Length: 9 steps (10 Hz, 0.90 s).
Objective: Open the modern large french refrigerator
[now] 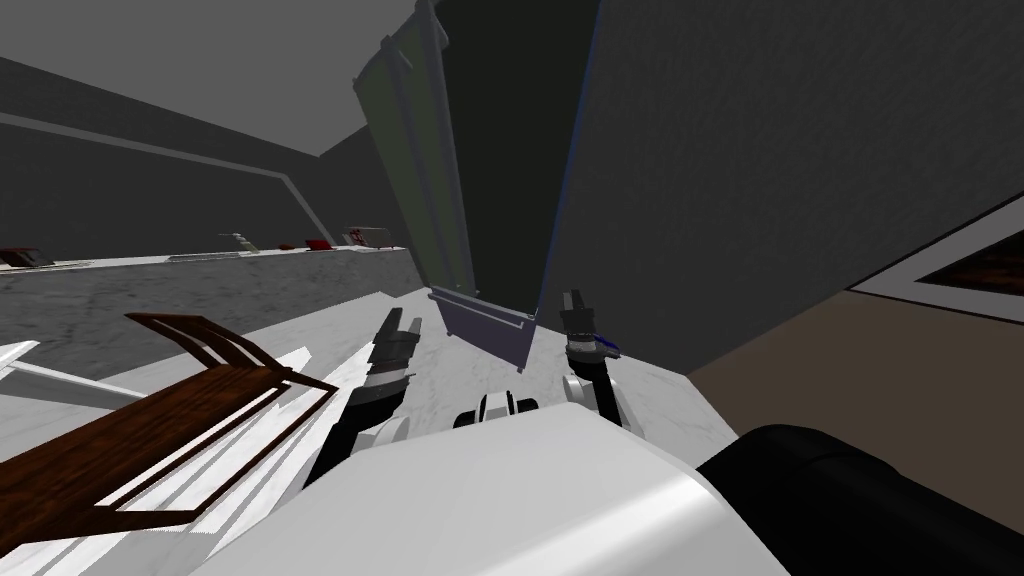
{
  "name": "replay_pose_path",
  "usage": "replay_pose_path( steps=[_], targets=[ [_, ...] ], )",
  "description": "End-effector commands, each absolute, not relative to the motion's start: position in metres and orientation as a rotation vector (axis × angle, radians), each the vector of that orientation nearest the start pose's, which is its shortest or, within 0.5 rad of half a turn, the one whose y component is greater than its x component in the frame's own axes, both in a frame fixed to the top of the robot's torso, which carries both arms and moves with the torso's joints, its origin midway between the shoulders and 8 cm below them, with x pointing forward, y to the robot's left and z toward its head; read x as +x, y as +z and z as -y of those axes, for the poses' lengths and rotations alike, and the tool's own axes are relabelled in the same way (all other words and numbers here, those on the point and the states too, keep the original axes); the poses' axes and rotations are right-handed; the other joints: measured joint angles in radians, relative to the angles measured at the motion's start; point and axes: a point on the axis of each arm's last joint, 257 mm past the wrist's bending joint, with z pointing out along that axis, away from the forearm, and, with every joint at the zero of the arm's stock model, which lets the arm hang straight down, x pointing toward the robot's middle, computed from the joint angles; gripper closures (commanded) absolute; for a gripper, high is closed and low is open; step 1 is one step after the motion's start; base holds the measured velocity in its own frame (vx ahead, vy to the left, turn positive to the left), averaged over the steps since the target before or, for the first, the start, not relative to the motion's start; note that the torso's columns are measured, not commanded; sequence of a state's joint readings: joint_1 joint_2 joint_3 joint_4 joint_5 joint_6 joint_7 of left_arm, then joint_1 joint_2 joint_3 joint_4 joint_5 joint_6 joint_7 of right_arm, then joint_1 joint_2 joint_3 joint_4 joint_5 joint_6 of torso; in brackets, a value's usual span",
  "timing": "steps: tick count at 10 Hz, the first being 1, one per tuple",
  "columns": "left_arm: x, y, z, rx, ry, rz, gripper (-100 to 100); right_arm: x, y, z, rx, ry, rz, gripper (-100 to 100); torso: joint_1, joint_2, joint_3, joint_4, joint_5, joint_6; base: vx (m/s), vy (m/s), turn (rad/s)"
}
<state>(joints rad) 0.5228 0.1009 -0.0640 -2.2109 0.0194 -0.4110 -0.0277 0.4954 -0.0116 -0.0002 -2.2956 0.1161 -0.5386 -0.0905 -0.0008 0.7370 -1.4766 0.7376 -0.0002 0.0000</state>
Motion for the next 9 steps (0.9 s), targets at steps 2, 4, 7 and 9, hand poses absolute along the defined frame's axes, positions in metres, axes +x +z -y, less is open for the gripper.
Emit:
replay_pose_path(
  steps=[2,4,7,9],
  targets=[
    [0.379,-0.066,-0.262,-0.719,-1.275,-0.889,-100,0.337,0.038,0.26,0.563,1.33,-0.632,0,0.0,0.001,0.0,0.0,0.0,0.0,0.052,-0.089,0.005],
    [0.382,-0.08,-0.265,-0.725,-1.265,-0.909,-100,0.337,0.038,0.26,0.563,1.33,-0.632,0,0.002,0.001,0.001,0.0,0.0,0.0,0.031,-0.065,0.002],
    [0.387,-0.102,-0.271,-0.729,-1.248,-0.937,-100,0.337,0.038,0.26,0.563,1.33,-0.632,0,0.001,0.001,0.001,0.0,0.0,0.0,0.032,-0.071,0.004],
    [0.389,-0.115,-0.274,-0.735,-1.237,-0.953,-100,0.337,0.038,0.26,0.563,1.33,-0.632,0,-0.001,0.0,0.0,0.0,0.0,0.0,0.04,-0.091,0.006]
  ],
)
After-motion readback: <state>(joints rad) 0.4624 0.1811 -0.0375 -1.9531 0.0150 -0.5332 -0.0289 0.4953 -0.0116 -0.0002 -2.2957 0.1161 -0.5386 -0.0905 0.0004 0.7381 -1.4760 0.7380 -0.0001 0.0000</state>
